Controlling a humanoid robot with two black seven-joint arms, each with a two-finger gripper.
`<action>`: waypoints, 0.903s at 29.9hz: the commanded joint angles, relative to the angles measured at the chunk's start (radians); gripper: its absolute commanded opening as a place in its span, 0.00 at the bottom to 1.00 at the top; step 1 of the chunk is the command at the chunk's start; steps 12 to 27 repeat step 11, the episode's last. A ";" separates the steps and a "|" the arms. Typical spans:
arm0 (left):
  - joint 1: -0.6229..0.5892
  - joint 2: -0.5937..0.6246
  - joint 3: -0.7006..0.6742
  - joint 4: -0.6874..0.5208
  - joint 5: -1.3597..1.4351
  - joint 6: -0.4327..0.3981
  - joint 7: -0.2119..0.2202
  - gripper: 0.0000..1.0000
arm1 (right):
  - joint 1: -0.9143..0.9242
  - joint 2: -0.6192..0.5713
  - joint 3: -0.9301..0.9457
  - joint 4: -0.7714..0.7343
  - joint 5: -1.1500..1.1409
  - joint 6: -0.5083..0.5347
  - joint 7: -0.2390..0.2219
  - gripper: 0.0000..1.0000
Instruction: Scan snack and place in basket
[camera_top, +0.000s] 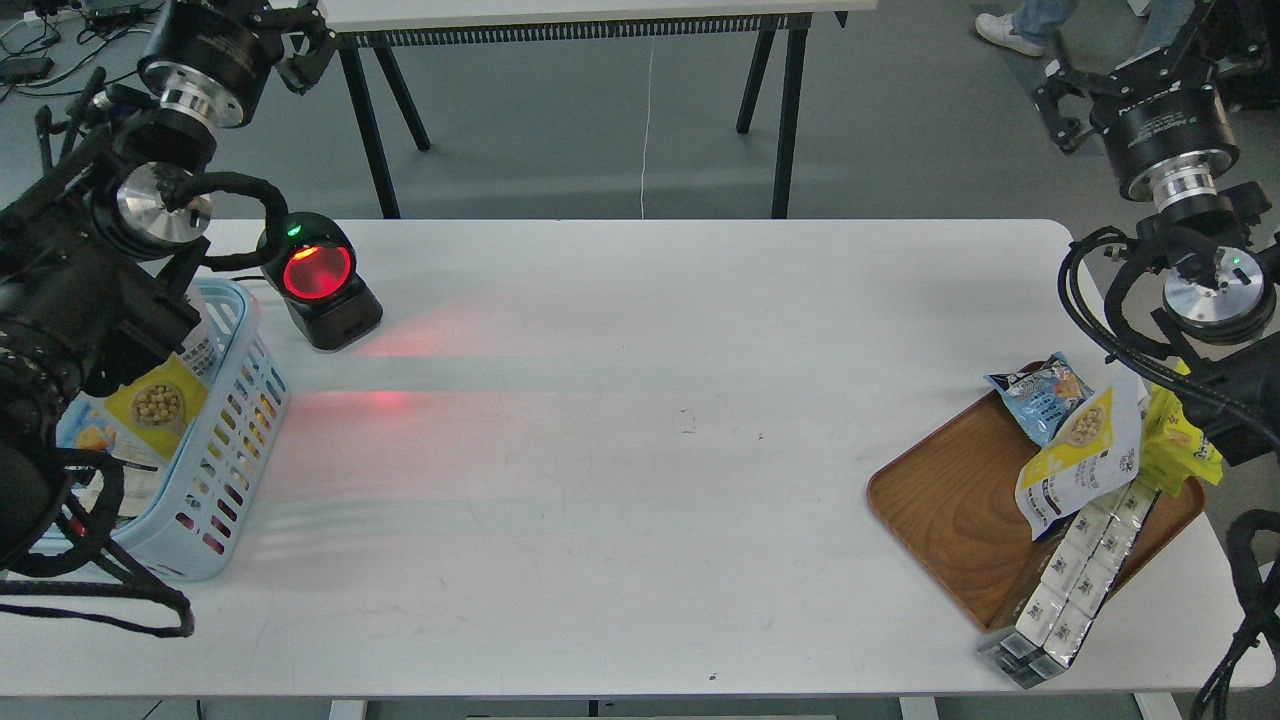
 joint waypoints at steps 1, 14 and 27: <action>0.042 -0.032 -0.038 0.000 -0.021 0.000 0.000 1.00 | 0.000 0.013 0.000 -0.016 0.000 0.000 0.000 0.99; 0.073 -0.063 -0.090 0.000 -0.021 0.000 -0.010 1.00 | 0.014 0.011 -0.006 -0.009 0.000 0.000 0.000 0.99; 0.073 -0.063 -0.090 0.000 -0.021 0.000 -0.010 1.00 | 0.014 0.011 -0.006 -0.009 0.000 0.000 0.000 0.99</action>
